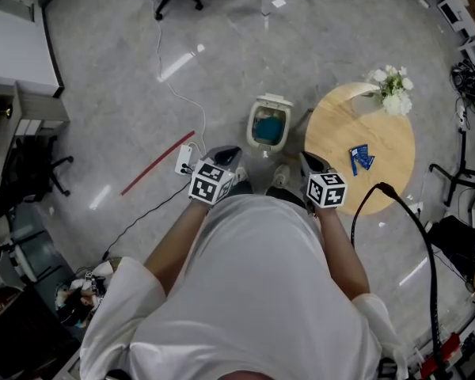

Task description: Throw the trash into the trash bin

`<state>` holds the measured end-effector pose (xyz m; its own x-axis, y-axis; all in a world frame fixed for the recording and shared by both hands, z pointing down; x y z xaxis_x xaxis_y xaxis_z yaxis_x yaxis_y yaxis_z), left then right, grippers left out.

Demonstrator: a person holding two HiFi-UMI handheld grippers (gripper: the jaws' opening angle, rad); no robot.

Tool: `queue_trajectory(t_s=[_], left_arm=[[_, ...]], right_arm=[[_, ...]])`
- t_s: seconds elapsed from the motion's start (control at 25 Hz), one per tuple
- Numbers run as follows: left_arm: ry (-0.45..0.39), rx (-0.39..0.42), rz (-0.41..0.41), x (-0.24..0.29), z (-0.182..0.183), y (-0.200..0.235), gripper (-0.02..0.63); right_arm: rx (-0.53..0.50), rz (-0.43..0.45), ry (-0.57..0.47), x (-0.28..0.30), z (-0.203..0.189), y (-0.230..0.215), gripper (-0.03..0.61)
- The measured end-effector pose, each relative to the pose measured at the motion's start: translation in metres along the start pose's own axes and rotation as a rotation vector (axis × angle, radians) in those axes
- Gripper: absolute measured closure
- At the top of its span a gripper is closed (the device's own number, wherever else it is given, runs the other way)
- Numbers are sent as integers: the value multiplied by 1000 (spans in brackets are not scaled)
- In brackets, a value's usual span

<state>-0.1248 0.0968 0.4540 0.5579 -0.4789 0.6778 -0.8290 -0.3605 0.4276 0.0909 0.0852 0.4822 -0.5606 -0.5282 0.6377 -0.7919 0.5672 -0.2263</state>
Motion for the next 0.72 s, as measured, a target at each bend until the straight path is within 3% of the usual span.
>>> queue_trajectory(t_s=[0.72], left_arm=[[55,-3,-29,15,-9,-19,611]], right_arm=[[58,-79,25,-21,-32,-35,577]])
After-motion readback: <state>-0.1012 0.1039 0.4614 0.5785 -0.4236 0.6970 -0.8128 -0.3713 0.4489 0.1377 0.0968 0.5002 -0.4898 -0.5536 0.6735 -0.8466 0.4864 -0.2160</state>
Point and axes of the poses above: the fingertips, and each gripper's own axes: x forward along the fingers, y to its left, z out of its top, the point moved 3 cm from there along -x, backward along the fingers, and after that the axes turned 13 degrees about -x, right-handed, at the moved point
